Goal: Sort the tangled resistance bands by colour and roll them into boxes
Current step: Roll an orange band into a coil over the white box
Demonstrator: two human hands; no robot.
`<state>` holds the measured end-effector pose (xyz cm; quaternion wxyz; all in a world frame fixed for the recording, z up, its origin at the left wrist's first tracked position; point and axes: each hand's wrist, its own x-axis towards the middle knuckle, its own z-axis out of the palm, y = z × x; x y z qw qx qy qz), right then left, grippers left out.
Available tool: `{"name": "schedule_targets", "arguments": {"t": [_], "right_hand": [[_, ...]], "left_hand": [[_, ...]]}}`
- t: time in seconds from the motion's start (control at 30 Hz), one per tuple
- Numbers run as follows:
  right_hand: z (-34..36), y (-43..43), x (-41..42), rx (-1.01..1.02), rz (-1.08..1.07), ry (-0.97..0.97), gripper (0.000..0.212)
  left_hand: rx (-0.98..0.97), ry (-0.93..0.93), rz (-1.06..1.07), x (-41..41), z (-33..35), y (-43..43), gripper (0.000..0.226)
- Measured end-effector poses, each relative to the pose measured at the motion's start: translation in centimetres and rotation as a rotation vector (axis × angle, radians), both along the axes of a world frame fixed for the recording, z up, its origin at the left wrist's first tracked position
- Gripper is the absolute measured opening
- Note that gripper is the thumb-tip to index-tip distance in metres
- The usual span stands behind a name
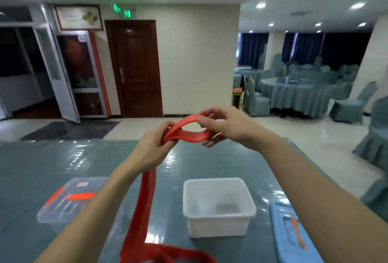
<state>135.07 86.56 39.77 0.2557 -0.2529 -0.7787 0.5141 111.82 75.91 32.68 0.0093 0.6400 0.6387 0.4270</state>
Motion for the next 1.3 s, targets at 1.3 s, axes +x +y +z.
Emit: {"name": "schedule_targets", "arguments": {"t": [1.3], "right_hand": [[0.5, 5.4, 4.4, 0.404, -0.052, -0.221, 0.032]], "left_hand": [[-0.371, 0.371, -0.426, 4.2, 15.6, 7.0, 0.052]]}}
